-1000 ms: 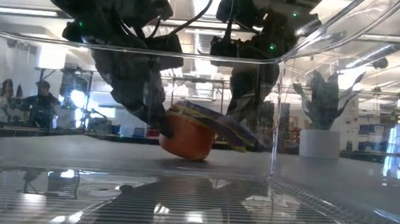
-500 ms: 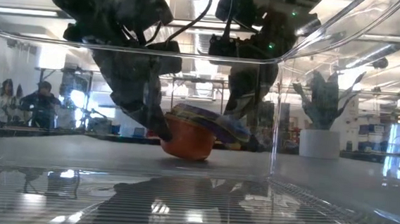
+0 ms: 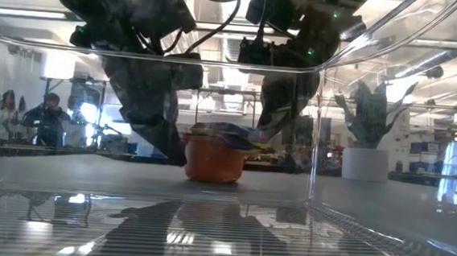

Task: Nest measuring cups in basket
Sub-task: Adjust the stacked measuring cups on the table

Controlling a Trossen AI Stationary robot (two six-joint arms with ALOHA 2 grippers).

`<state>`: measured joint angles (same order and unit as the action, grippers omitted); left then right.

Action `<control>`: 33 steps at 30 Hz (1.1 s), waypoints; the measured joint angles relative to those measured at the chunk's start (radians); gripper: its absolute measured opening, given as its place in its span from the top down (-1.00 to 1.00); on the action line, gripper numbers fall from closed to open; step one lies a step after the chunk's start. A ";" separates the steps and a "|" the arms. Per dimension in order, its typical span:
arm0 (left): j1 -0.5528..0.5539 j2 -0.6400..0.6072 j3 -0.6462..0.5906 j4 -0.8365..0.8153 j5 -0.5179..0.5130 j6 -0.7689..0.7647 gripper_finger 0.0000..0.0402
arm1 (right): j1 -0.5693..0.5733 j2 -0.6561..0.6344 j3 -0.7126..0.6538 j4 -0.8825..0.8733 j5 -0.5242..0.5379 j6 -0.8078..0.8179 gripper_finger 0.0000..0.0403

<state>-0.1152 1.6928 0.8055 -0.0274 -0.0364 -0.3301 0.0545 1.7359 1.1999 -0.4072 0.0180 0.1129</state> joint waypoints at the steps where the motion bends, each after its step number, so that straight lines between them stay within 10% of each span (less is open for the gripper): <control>1: -0.002 0.000 0.000 0.002 0.000 -0.006 1.00 | -0.001 0.000 0.000 0.000 0.000 0.000 0.96; 33: -0.030 0.185 0.231 -0.025 0.028 -0.019 1.00 | 0.050 -0.001 0.000 -0.020 -0.078 0.126 0.96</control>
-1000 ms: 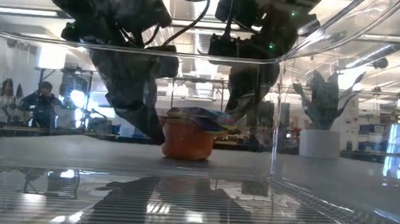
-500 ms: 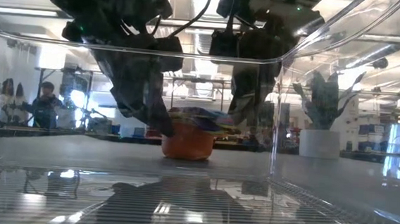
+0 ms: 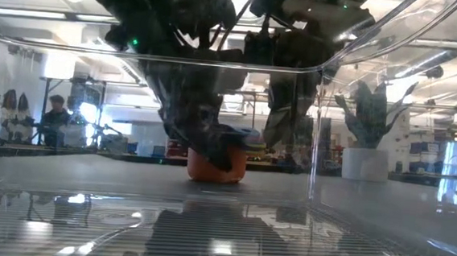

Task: Nest measuring cups in basket
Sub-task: Adjust the stacked measuring cups on the table, then put the stacked measuring cups into the transparent bin

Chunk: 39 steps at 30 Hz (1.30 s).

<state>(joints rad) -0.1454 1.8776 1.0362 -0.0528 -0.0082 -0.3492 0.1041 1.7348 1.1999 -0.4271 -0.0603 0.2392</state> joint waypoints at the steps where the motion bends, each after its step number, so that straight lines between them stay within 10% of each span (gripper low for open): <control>1: 0.000 0.003 0.007 -0.006 0.000 0.000 1.00 | 0.001 -0.001 0.000 -0.004 0.000 0.000 0.96; 20: 0.004 0.004 0.017 0.024 -0.041 -0.028 1.00 | 0.003 -0.030 -0.004 -0.038 0.116 -0.003 0.96; 39: -0.023 -0.054 0.016 -0.064 -0.066 -0.043 1.00 | 0.004 -0.369 -0.206 -0.050 0.254 0.091 0.96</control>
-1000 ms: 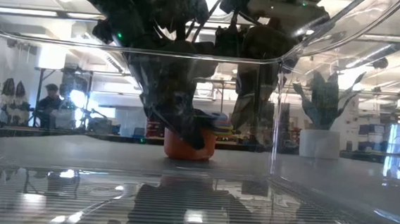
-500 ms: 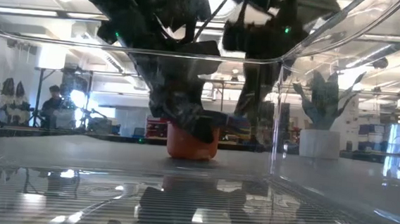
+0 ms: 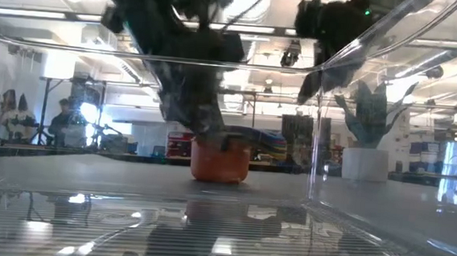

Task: Nest measuring cups in basket
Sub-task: Put the stacked measuring cups into the transparent bin

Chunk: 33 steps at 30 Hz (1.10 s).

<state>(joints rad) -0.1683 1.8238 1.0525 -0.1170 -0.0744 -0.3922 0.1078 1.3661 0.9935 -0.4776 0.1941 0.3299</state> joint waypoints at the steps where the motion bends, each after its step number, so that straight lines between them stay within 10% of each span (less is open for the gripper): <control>1: -0.008 -0.017 0.000 -0.020 -0.014 0.000 1.00 | 0.002 -0.015 -0.007 0.000 0.000 0.011 0.96; 16: -0.150 -0.486 -0.089 -0.222 -0.375 -0.012 1.00 | 0.101 -0.039 0.116 0.031 0.036 0.027 0.95; 33: -0.302 -0.856 -0.589 0.492 -0.590 0.186 1.00 | 0.143 0.170 0.303 -0.176 0.020 0.000 0.95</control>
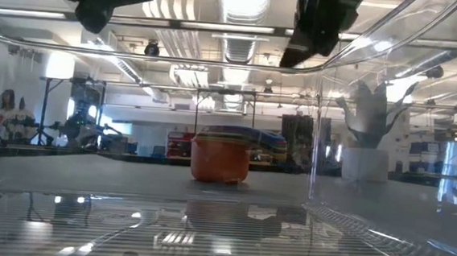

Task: Nest measuring cups in basket
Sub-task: Put the stacked measuring cups into the transparent bin

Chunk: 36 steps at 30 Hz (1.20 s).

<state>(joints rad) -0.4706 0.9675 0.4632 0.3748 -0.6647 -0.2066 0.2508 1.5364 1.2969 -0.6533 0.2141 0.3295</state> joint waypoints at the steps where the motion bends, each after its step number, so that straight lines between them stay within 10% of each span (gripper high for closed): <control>1: 0.000 -0.005 -0.005 -0.001 0.000 0.000 1.00 | 0.000 0.016 0.008 -0.014 -0.022 -0.005 0.94; 25: 0.001 0.063 0.017 0.000 -0.004 0.042 1.00 | -0.009 0.198 0.128 -0.077 0.086 0.175 -0.81; 36: 0.001 0.063 0.017 0.000 -0.005 0.039 1.00 | -0.022 0.201 0.120 -0.062 0.109 0.223 -0.97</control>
<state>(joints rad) -0.4698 1.0306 0.4801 0.3744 -0.6697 -0.1680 0.2287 1.7374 1.4165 -0.7154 0.3229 0.5526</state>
